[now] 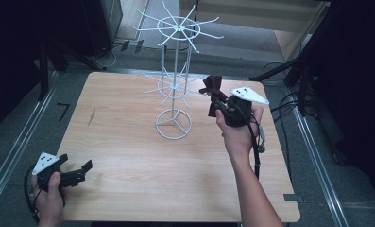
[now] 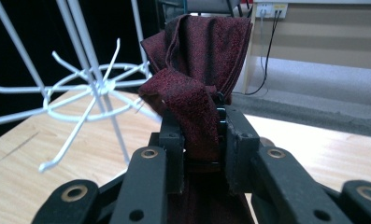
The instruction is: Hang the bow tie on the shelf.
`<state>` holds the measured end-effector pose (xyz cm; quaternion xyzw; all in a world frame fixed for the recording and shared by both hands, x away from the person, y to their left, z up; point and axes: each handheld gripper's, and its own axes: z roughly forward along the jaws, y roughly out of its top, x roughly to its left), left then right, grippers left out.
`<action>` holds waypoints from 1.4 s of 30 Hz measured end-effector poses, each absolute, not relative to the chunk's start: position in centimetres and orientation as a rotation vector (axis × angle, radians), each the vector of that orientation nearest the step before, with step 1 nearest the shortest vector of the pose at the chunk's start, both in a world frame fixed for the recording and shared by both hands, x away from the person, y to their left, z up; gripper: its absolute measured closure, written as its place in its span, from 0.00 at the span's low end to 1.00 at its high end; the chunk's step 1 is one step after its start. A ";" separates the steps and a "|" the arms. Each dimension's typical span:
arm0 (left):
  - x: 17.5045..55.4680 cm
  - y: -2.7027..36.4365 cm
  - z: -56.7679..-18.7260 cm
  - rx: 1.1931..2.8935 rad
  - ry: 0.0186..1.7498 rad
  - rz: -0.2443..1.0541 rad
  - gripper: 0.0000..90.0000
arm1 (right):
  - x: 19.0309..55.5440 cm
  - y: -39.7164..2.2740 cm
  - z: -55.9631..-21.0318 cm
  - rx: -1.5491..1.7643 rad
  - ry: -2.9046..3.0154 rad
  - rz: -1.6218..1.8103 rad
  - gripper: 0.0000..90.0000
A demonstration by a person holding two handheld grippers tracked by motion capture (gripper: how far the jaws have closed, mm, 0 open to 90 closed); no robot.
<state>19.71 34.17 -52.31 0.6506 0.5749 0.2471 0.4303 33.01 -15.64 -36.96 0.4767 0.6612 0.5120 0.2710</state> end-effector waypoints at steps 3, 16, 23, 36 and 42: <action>19.7 34.2 -52.3 1.622 1.435 0.616 0.00 | 32.3 -15.3 -38.4 1.272 1.803 1.340 0.82; 19.7 34.1 -52.3 1.623 1.435 0.620 0.00 | 31.7 -15.2 -43.6 1.320 1.872 1.216 0.82; 19.7 34.2 -52.3 1.624 1.434 0.618 0.00 | 32.5 -15.3 -45.9 1.377 1.911 1.176 0.81; 19.7 34.2 -52.3 1.624 1.434 0.618 0.00 | 33.6 -15.2 -48.0 1.422 1.980 1.130 0.71; 19.7 34.2 -52.3 1.623 1.434 0.618 0.00 | 33.8 -15.8 -48.7 1.460 1.997 1.154 0.59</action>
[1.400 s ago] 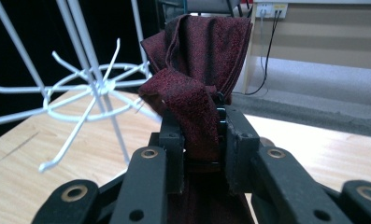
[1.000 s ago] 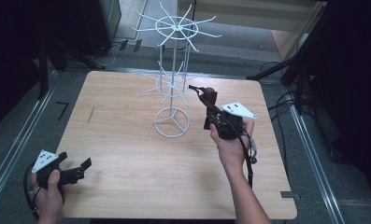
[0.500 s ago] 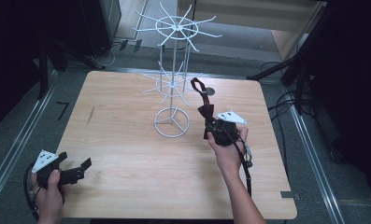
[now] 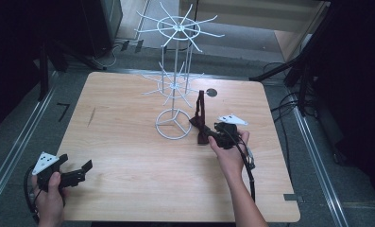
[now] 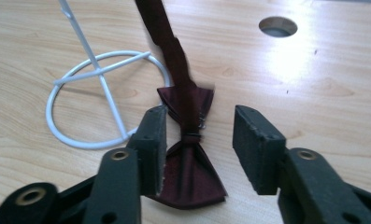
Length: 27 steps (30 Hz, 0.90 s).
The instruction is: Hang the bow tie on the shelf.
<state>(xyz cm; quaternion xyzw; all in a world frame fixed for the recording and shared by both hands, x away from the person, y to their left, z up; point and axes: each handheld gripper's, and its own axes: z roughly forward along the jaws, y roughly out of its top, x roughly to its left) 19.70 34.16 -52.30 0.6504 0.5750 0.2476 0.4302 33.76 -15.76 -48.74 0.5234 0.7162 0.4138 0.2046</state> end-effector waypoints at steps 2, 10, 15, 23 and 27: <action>19.7 34.2 -52.3 1.623 1.433 0.617 0.00 | 33.6 -16.1 -49.1 1.466 1.999 1.154 0.48; 19.7 34.2 -52.3 1.624 1.434 0.620 0.00 | 32.5 -17.7 -49.4 1.475 1.986 1.149 0.28; 19.7 34.1 -52.3 1.625 1.434 0.623 0.00 | 31.7 -18.9 -49.5 1.463 1.984 1.152 0.21; 19.7 34.1 -52.3 1.629 1.433 0.625 0.00 | 30.5 -21.3 -50.2 1.503 1.957 1.179 0.18; 19.7 34.1 -52.3 1.629 1.433 0.625 0.00 | 29.7 -22.5 -50.7 1.520 1.944 1.180 0.17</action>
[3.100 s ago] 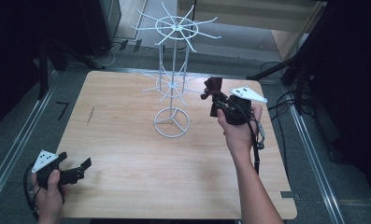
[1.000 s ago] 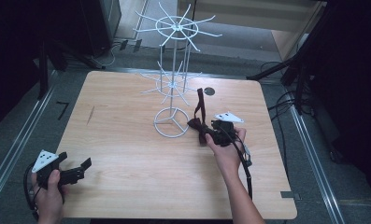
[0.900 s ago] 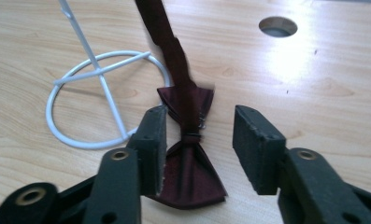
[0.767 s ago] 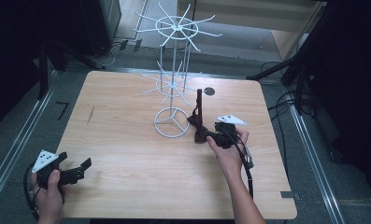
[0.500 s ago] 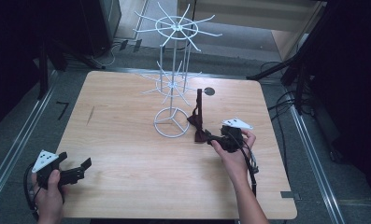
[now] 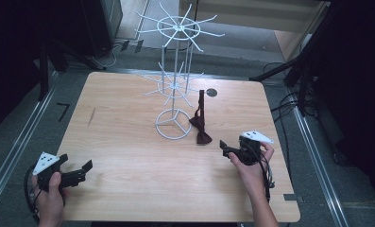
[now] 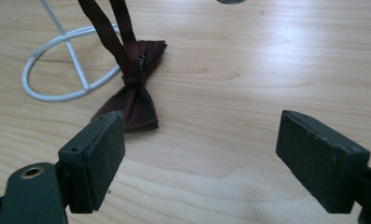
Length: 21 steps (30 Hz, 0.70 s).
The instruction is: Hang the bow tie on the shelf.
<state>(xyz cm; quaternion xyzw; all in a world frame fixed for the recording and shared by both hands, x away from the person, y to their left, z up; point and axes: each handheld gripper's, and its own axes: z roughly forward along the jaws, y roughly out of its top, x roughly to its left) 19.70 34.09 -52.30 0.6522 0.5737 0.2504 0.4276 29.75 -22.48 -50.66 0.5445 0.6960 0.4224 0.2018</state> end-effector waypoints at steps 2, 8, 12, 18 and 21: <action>19.7 34.1 -52.3 1.629 1.433 0.627 0.00 | 29.4 -23.1 -50.9 1.526 1.937 1.184 0.17; 19.7 34.1 -52.3 1.629 1.433 0.628 0.00 | 28.6 -24.4 -51.4 1.541 1.922 1.181 0.16; 19.7 34.0 -52.3 1.631 1.435 0.629 0.00 | 27.9 -25.5 -51.9 1.557 1.916 1.177 0.16; 19.7 34.0 -52.3 1.634 1.434 0.631 0.00 | 26.8 -27.7 -52.5 1.595 1.881 1.173 0.15; 19.7 34.0 -52.3 1.633 1.434 0.632 0.00 | 26.5 -28.3 -52.7 1.608 1.868 1.167 0.15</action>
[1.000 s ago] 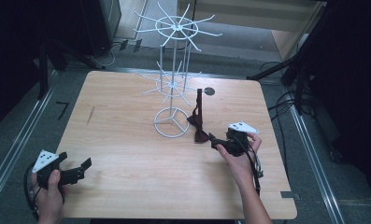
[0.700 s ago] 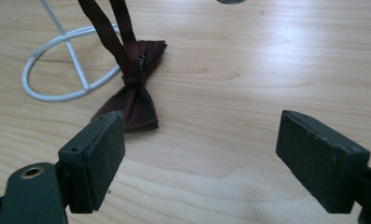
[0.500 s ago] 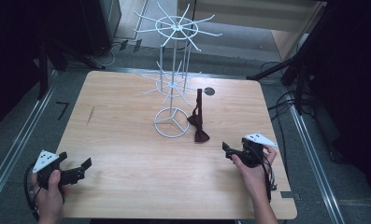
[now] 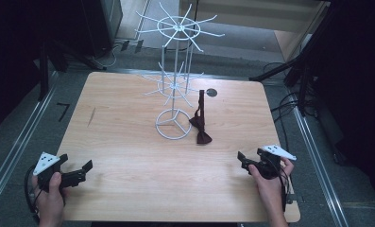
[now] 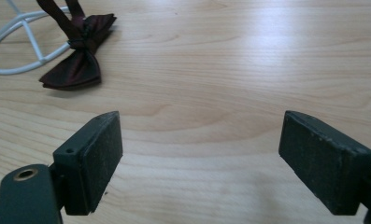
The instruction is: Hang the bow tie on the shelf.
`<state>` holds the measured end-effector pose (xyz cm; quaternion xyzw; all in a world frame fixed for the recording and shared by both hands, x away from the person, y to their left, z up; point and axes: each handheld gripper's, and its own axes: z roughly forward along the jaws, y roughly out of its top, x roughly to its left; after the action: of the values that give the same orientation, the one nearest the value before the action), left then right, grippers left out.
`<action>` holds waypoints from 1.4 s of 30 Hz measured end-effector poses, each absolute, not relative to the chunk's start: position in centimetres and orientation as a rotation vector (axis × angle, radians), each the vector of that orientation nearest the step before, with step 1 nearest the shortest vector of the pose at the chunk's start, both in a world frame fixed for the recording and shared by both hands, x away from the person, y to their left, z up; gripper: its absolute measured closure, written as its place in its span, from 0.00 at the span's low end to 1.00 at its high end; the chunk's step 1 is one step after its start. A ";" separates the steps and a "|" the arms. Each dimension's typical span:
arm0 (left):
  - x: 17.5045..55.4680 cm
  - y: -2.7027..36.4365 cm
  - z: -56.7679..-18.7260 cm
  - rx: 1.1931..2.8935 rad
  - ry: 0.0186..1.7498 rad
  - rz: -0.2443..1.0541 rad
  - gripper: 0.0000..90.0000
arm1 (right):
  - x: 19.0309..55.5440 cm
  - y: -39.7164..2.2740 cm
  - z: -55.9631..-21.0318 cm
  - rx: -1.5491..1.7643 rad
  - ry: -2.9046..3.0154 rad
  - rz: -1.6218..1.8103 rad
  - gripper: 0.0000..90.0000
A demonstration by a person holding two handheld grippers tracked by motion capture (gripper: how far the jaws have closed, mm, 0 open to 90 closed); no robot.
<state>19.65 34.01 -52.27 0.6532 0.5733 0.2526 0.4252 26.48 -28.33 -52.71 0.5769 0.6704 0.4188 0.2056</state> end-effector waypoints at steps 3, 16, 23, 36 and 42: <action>19.6 34.0 -52.3 1.631 1.430 0.636 0.00 | 25.8 -29.6 -53.0 1.617 1.852 1.158 0.15; 19.6 33.9 -52.3 1.641 1.427 0.646 0.00 | 23.8 -33.5 -54.0 1.676 1.780 1.135 0.15; 19.6 33.8 -52.3 1.648 1.427 0.652 0.00 | 22.2 -36.0 -54.4 1.705 1.731 1.136 0.15; 19.6 33.7 -52.3 1.655 1.425 0.660 0.00 | 20.9 -35.8 -55.1 1.678 1.696 1.115 0.16; 19.4 33.7 -52.2 1.648 1.410 0.665 0.00 | 21.0 -36.0 -55.2 1.705 1.698 1.128 0.16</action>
<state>19.42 33.68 -52.24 0.6584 0.5633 0.2655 0.4227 21.04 -36.03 -55.21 0.6228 0.6203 0.4122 0.2397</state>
